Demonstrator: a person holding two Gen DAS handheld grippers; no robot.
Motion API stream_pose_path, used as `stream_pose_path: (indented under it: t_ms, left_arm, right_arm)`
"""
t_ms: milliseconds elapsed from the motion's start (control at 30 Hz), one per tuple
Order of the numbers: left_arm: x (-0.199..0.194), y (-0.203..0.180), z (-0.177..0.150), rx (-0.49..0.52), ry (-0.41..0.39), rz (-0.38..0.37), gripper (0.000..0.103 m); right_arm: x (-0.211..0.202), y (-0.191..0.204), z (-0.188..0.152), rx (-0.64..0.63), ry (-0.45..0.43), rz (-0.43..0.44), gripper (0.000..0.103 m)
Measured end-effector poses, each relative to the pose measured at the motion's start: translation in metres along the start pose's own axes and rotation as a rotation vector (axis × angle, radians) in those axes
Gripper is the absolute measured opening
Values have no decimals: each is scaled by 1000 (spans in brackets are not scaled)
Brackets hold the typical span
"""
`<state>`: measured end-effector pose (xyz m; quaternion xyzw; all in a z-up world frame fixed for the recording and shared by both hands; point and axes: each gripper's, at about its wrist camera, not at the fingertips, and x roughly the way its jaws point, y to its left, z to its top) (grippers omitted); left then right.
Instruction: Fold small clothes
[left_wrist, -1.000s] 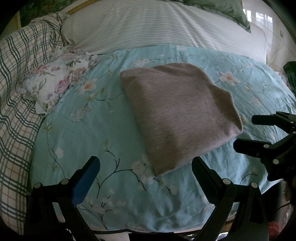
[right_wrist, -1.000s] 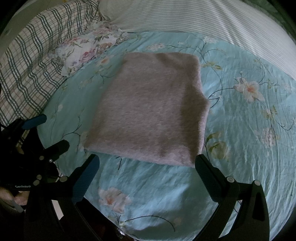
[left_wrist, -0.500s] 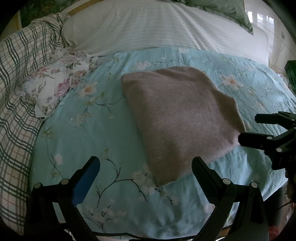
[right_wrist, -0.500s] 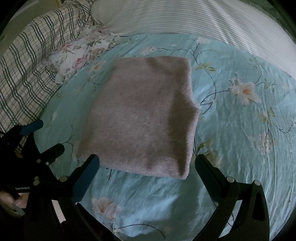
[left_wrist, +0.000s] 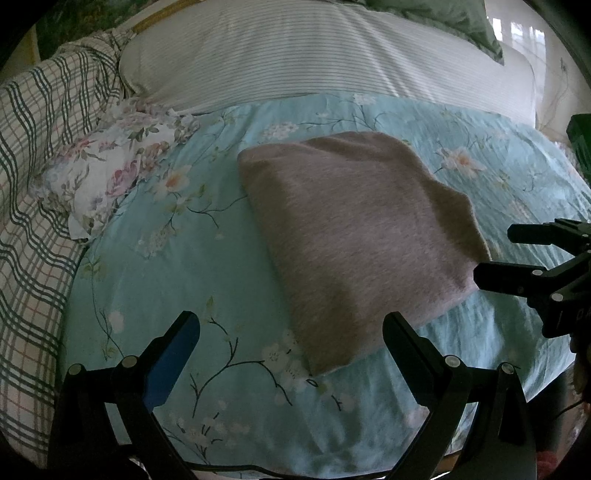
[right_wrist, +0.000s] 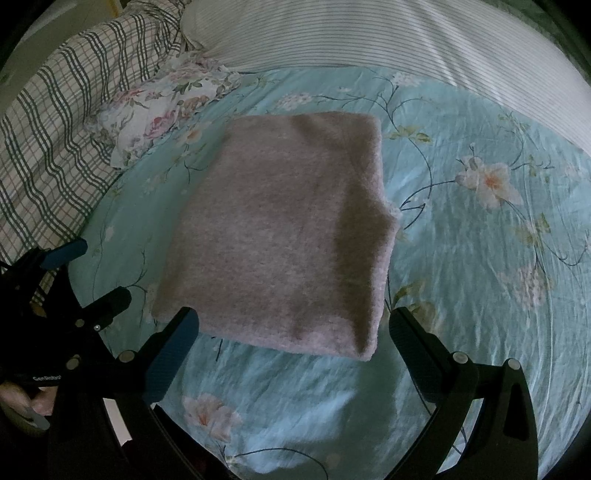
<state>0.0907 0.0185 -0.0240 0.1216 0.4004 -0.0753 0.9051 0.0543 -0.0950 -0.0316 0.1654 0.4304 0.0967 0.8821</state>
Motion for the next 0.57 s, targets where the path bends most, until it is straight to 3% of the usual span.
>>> stream_pose_path:
  t_ms: [567]
  left_arm:
    - [9, 5, 1, -27, 14, 19, 100]
  right_arm:
    - [10, 5, 0, 13, 5, 31, 103]
